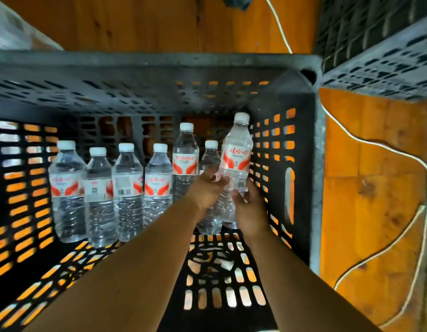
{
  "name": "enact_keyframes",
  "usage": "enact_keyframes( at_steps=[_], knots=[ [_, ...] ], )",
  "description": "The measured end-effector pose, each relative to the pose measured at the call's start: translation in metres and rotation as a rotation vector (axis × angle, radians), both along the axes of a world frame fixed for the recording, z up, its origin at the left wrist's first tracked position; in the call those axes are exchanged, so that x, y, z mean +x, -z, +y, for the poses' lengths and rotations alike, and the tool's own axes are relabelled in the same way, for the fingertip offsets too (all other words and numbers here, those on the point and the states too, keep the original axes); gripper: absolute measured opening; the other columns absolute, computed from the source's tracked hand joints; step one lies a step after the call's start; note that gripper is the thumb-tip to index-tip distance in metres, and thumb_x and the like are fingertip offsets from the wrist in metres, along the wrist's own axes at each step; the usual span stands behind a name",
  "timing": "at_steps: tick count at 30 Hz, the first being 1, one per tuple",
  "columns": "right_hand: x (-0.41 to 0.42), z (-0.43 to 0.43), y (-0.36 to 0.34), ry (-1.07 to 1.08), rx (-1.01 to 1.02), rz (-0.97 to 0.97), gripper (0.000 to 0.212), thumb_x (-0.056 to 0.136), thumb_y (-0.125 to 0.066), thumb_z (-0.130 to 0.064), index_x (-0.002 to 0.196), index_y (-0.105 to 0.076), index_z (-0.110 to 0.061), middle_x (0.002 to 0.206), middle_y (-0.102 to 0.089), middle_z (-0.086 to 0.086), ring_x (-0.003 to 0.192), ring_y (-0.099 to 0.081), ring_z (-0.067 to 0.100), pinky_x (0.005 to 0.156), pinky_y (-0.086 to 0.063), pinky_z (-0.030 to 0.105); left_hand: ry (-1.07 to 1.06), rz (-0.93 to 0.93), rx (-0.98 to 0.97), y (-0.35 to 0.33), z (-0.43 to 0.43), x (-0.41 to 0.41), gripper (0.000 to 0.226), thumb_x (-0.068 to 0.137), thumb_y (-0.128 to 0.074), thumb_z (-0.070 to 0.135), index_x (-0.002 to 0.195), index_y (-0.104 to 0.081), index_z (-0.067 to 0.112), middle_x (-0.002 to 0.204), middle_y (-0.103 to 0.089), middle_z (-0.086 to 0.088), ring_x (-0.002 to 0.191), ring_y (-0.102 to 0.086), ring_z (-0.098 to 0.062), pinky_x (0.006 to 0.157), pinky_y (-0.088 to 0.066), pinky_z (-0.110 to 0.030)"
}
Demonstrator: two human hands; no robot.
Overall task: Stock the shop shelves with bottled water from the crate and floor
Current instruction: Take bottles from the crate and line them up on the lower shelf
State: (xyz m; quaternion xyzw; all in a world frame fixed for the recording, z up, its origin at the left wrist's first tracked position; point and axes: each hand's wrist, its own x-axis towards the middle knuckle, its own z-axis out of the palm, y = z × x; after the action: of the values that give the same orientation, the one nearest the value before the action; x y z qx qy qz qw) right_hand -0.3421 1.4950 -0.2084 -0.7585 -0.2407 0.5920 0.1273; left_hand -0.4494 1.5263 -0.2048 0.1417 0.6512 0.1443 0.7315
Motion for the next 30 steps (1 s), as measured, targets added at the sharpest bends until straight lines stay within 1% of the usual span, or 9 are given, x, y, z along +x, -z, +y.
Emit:
enact_keyframes(
  at_steps=[1,4,7,10,14,17,22,26,30],
  knots=[
    [0.0,-0.003,-0.008,0.006,-0.006,-0.001,0.038,0.095,-0.048,-0.015,0.131,-0.047,-0.029,0.119,-0.061,0.001,0.097,-0.061,0.015,0.088,-0.052,0.039,-0.006,-0.004,0.008,-0.008,-0.003,-0.001,0.039,0.092,-0.056,0.022,0.13,-0.049,0.022,0.122,-0.061,-0.003,0.104,-0.059,-0.017,0.086,-0.048,-0.032],
    [-0.007,-0.019,-0.044,0.103,-0.014,0.058,0.033,0.093,-0.052,-0.008,0.12,-0.051,-0.026,0.111,-0.064,0.0,0.097,-0.063,0.019,0.085,-0.053,0.038,-0.025,-0.048,0.018,-0.04,-0.016,-0.013,0.035,0.09,-0.058,0.014,0.124,-0.05,0.018,0.112,-0.065,-0.002,0.093,-0.063,-0.013,0.074,-0.05,-0.028],
    [-0.017,-0.025,-0.096,0.139,0.046,0.134,0.035,0.086,-0.056,0.006,0.106,-0.052,-0.023,0.106,-0.062,-0.001,0.1,-0.061,0.02,0.085,-0.051,0.038,-0.091,-0.069,0.043,-0.09,-0.03,-0.033,0.033,0.087,-0.06,0.007,0.116,-0.051,0.02,0.114,-0.062,-0.004,0.101,-0.061,-0.021,0.086,-0.051,-0.041],
    [-0.031,-0.019,-0.161,0.081,0.095,0.182,0.044,0.079,-0.053,0.019,0.095,-0.05,-0.022,0.099,-0.059,0.005,0.098,-0.056,0.025,0.085,-0.045,0.038,-0.172,-0.076,0.128,-0.161,-0.041,-0.054,0.03,0.084,-0.062,0.0,0.105,-0.051,0.019,0.106,-0.061,-0.002,0.1,-0.059,-0.023,0.082,-0.051,-0.036],
    [-0.062,-0.004,-0.262,-0.114,0.149,0.289,0.072,0.077,-0.053,0.023,0.128,-0.042,-0.026,0.109,-0.059,0.001,0.095,-0.056,0.018,0.079,-0.047,0.036,-0.224,-0.025,0.286,-0.269,-0.043,-0.092,0.028,0.083,-0.064,-0.001,0.099,-0.051,0.018,0.098,-0.059,0.003,0.095,-0.055,-0.023,0.076,-0.048,-0.036],
    [-0.087,0.003,-0.338,-0.269,0.23,0.288,0.072,0.079,-0.06,0.015,0.139,-0.04,-0.018,0.128,-0.057,0.007,0.109,-0.058,0.022,0.093,-0.05,0.045,-0.265,0.027,0.371,-0.347,-0.05,-0.119,0.026,0.083,-0.065,0.003,0.099,-0.05,0.018,0.098,-0.058,0.001,0.097,-0.056,-0.023,0.081,-0.046,-0.041],
    [-0.131,0.003,-0.454,-0.506,0.384,0.338,0.072,0.076,-0.073,-0.007,0.139,-0.042,-0.025,0.135,-0.052,0.001,0.123,-0.05,0.029,0.098,-0.046,0.047,-0.407,0.092,0.543,-0.46,-0.077,-0.16,0.026,0.089,-0.059,0.005,0.109,-0.048,0.016,0.1,-0.06,0.001,0.089,-0.057,-0.02,0.069,-0.046,-0.032],
    [-0.17,-0.012,-0.537,-0.708,0.549,0.404,0.063,0.081,-0.063,0.008,0.135,-0.044,-0.02,0.124,-0.056,-0.001,0.12,-0.05,0.018,0.096,-0.047,0.036,-0.613,0.143,0.67,-0.538,-0.118,-0.188,0.024,0.087,-0.059,0.002,0.095,-0.049,0.022,0.09,-0.06,0.007,0.08,-0.058,-0.01,0.056,-0.046,-0.018],
    [-0.215,-0.043,-0.606,-0.9,0.62,0.469,0.057,0.081,-0.064,0.005,0.125,-0.049,-0.028,0.113,-0.059,-0.012,0.114,-0.055,0.014,0.095,-0.048,0.035,-0.78,0.242,0.77,-0.606,-0.169,-0.216,0.028,0.086,-0.057,-0.002,0.106,-0.047,0.015,0.099,-0.056,0.003,0.085,-0.056,-0.014,0.062,-0.044,-0.023]
  ],
)
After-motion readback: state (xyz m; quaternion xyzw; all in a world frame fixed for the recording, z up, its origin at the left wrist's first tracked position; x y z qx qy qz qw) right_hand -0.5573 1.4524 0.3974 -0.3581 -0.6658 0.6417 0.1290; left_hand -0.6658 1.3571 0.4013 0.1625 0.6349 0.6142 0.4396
